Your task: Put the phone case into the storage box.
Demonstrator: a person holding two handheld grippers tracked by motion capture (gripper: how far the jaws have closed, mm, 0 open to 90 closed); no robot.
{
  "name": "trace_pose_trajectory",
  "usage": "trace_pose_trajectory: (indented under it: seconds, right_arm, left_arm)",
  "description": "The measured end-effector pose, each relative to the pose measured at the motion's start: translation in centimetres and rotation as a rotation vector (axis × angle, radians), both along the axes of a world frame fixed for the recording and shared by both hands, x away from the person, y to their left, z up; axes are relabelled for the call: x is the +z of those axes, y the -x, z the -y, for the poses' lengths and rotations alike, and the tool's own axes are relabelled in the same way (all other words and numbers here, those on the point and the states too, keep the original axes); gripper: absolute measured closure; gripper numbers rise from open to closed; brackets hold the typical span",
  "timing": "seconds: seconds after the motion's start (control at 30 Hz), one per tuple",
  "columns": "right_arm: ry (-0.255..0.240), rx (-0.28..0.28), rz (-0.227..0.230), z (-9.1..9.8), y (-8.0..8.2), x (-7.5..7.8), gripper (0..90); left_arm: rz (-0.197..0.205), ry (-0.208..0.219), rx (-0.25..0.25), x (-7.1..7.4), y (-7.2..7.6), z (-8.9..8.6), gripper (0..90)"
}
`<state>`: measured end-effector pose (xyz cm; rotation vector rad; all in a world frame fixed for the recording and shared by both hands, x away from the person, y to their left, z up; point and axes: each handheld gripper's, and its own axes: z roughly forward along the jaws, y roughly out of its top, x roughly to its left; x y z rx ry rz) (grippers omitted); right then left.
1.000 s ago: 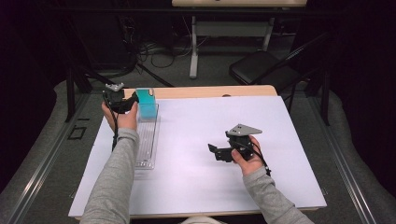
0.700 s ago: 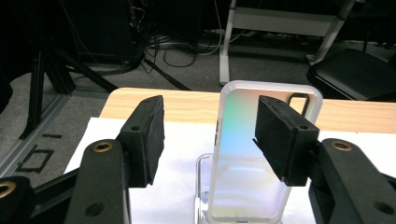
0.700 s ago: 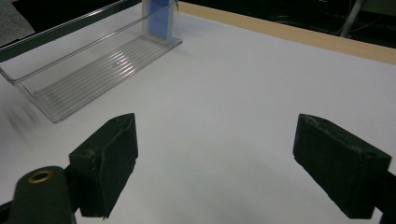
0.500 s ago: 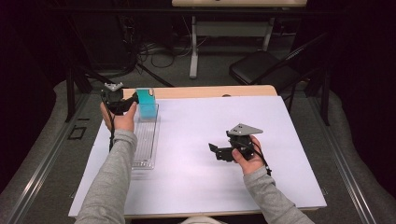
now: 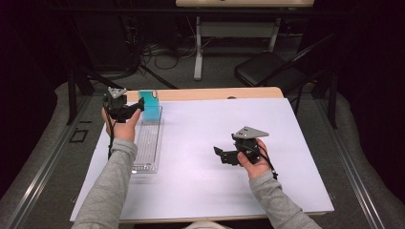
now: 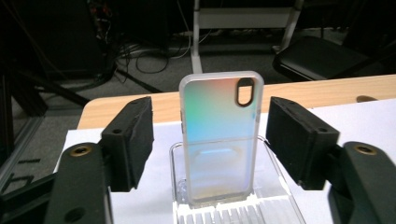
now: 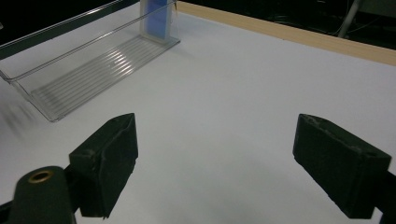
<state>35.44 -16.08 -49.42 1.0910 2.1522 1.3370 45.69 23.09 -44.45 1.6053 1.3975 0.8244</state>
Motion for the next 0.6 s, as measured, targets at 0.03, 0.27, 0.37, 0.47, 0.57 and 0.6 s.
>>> trace_pose_trajectory:
  seconds: [0.03, 0.27, 0.37, 0.47, 0.57, 0.6]
  right_arm:
    - [-0.001, 0.000, 0.002, 0.0, 0.0, 0.0, 13.6]
    - [-0.001, 0.003, 0.010, -0.1, 0.1, 0.1, 13.5]
    - [-0.007, 0.004, 0.016, -0.1, 0.1, 0.1, 13.3]
    - [-0.011, 0.009, 0.021, 0.0, 0.2, 0.2, 11.1]
    - [-0.020, 0.008, 0.023, 0.1, 0.2, 0.5, 10.1]
    - [-0.023, 0.007, 0.029, 0.1, 0.3, 0.5, 9.4]
  left_arm:
    - [-0.005, 0.012, -0.006, 0.1, 0.2, 0.0, 29.9]
    - [0.014, 0.040, -0.060, 0.7, 1.7, 0.4, 22.1]
    - [0.020, 0.051, -0.091, 1.0, 2.3, 0.6, 21.8]
    - [0.014, 0.062, -0.117, 1.2, 2.8, 0.8, 21.8]
    - [0.019, 0.088, -0.153, 1.5, 3.4, 1.1, 21.8]
    - [0.020, 0.091, -0.165, 1.6, 3.6, 1.2, 21.8]
